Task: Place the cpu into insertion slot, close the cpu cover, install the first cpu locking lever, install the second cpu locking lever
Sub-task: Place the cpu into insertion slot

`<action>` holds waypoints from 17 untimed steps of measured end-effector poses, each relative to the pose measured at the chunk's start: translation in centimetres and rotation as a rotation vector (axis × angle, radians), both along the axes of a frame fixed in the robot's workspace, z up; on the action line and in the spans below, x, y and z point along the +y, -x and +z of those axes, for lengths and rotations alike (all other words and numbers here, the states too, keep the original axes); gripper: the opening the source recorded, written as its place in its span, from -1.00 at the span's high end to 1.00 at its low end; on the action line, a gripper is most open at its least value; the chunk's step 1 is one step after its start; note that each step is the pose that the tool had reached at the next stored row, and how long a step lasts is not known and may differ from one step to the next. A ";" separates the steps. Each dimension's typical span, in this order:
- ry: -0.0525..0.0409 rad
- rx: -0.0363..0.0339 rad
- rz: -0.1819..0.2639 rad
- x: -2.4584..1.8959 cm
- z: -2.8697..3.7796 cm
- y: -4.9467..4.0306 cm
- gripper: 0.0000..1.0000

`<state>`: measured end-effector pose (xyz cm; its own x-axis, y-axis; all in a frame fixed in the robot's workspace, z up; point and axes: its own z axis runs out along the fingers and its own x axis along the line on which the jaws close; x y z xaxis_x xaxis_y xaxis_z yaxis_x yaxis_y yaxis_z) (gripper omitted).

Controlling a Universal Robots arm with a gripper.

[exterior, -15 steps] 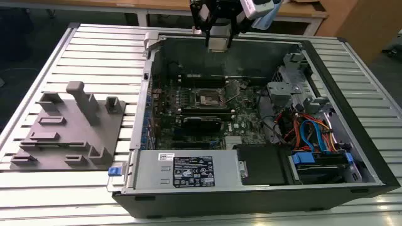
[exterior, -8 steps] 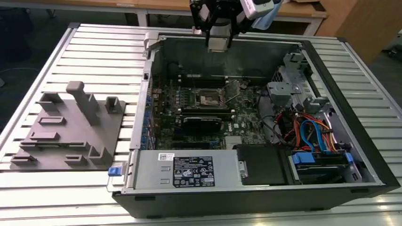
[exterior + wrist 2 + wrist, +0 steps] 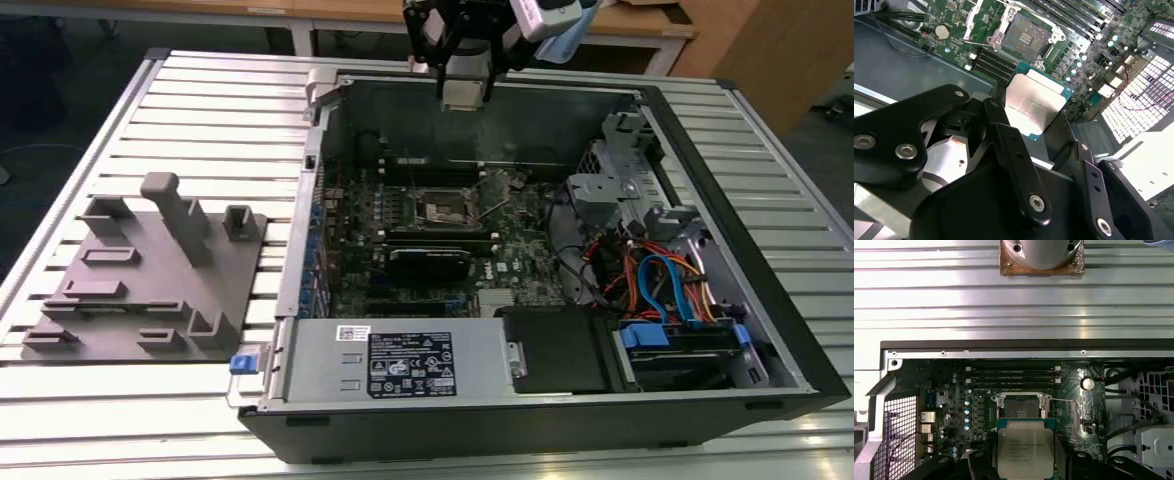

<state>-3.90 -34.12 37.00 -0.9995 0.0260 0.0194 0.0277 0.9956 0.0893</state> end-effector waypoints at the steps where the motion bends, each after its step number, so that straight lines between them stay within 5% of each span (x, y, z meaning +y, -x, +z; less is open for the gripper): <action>1: 0.0000 -0.0001 -0.005 0.00 0.00 0.00 -0.08; 9: 0.0014 0.0000 -0.132 0.00 -0.14 0.03 -0.08; 17: 0.0014 0.0000 -0.134 0.00 -0.16 0.10 -0.08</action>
<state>-4.01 -34.12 36.84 -0.9871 0.1592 0.0192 0.1603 0.9831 0.0879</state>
